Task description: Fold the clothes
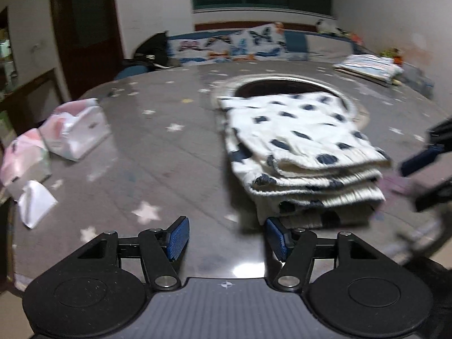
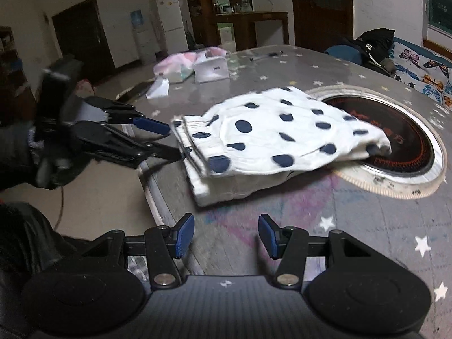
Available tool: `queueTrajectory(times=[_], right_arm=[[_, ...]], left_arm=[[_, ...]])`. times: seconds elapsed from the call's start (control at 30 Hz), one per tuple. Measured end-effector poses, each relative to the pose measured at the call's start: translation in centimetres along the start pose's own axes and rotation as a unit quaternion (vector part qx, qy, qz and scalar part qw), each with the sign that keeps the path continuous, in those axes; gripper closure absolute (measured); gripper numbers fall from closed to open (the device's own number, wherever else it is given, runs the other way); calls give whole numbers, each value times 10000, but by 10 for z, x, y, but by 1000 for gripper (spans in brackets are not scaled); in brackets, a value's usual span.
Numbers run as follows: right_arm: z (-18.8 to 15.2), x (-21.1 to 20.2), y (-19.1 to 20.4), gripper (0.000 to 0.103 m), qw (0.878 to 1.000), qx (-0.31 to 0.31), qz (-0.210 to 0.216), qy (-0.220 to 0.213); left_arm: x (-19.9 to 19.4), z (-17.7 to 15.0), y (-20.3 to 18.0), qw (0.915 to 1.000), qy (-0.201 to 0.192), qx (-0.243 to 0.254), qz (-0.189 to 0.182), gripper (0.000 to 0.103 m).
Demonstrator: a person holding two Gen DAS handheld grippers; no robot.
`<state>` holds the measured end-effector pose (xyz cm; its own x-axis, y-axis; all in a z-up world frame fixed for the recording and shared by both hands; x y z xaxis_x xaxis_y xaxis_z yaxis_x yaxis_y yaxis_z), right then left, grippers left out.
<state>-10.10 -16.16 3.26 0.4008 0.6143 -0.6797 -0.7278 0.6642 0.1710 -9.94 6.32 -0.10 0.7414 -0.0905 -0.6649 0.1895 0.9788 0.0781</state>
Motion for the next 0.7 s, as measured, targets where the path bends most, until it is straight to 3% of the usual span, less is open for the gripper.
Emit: queueTrajectory(times=[0.17, 0.47, 0.7], right_arm=[[15, -3, -6, 52, 9998, 108, 45, -190], [48, 4, -86, 52, 9924, 802, -722, -595], [57, 30, -145, 52, 9817, 1493, -904, -758]], left_arm=[[25, 19, 23, 9997, -73, -45, 237, 41], [67, 50, 56, 9987, -127, 55, 491, 41], [92, 68, 80, 9981, -98, -176, 587, 41]])
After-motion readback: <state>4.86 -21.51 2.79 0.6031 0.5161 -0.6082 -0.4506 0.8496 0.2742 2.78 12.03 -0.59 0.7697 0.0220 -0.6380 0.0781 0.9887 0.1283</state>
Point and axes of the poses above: each gripper's, at about its wrist camera, not at the fingertips, and x roughly the way its jaws point, y to its left, z to its top, the point moved 3 cm from there along x, roughly the way its jaws point
